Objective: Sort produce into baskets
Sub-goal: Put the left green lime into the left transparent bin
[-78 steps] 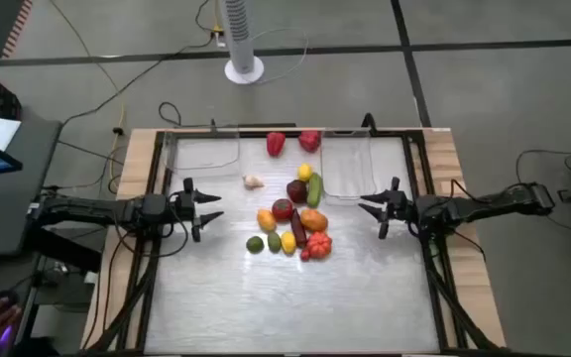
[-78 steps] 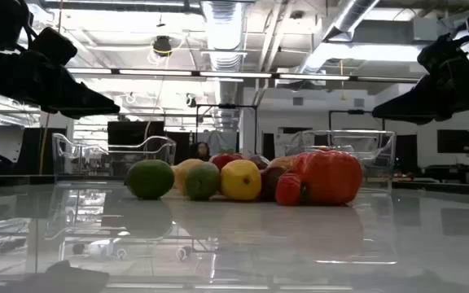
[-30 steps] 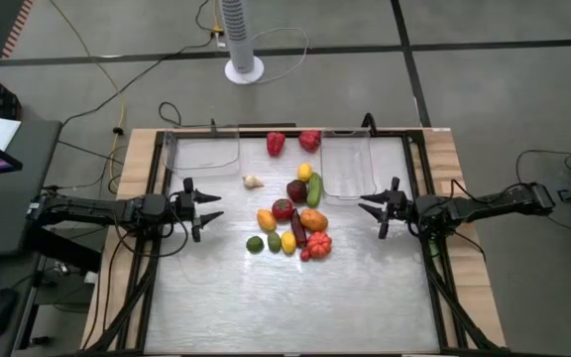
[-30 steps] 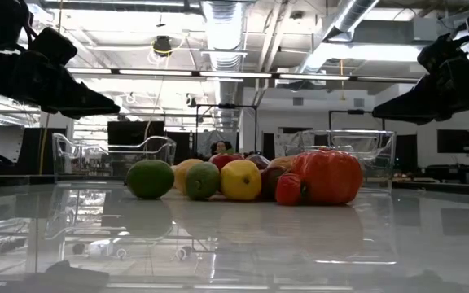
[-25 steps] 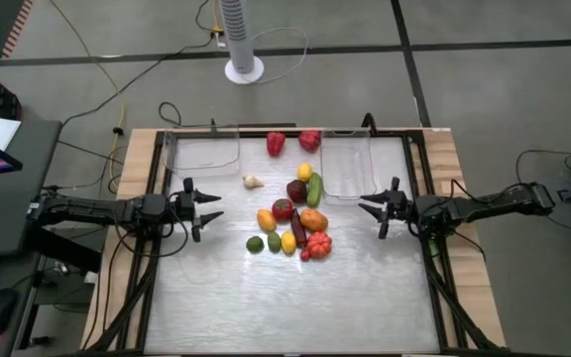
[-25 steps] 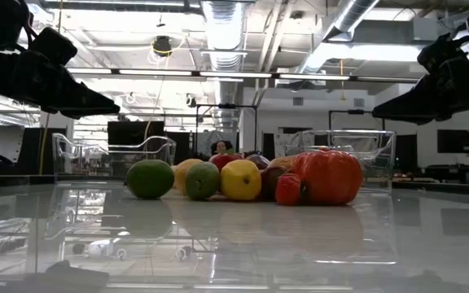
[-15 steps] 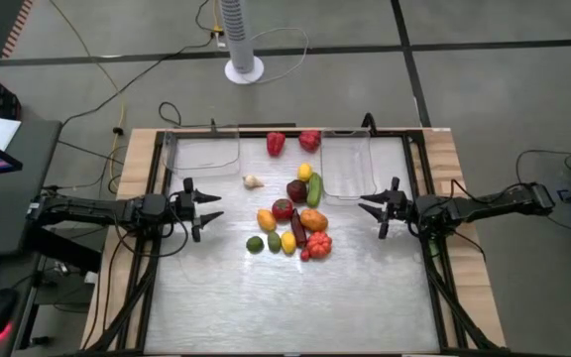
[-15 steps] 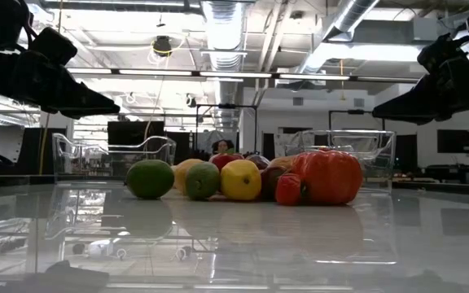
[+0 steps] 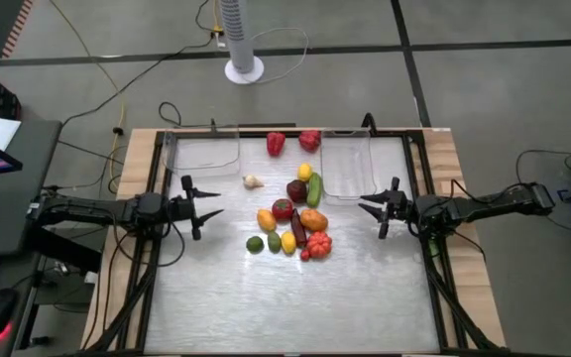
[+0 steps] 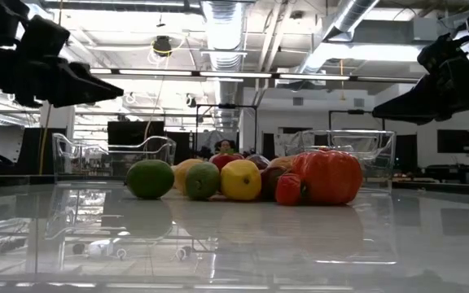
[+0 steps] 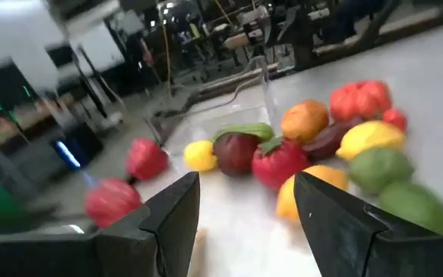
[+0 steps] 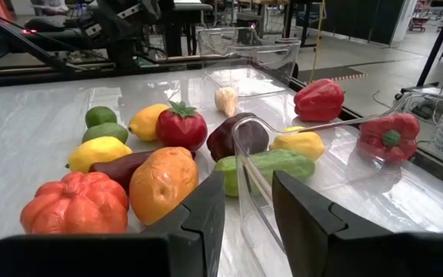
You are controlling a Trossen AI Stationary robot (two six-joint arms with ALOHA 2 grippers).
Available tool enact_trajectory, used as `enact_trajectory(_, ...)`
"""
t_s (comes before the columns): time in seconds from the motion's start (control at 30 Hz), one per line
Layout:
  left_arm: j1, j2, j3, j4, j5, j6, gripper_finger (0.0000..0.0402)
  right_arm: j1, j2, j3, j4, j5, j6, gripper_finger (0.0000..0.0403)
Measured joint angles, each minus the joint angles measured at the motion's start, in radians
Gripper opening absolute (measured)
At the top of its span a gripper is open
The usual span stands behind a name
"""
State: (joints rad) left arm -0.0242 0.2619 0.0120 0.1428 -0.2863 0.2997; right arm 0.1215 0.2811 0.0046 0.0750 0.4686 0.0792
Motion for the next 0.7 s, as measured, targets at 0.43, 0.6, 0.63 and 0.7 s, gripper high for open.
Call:
enact_trajectory(0.43,0.000,0.000,0.000,-0.007,0.057,-0.365,0.0200,0.000,0.000,0.000,0.005,0.000,0.000,0.0137)
enact_trajectory(0.6,0.000,0.000,0.000,-0.002,0.054,-0.405,0.0200,0.000,0.000,0.000,0.005,0.000,0.000,0.0137)
enact_trajectory(0.63,0.000,0.000,0.000,0.008,0.047,-0.423,0.0200,0.000,0.000,0.000,0.006,0.000,0.000,0.0137)
enact_trajectory(0.7,0.000,-0.001,0.000,0.025,0.042,-0.496,0.0200,0.000,0.000,0.000,0.009,0.000,0.000,0.0137)
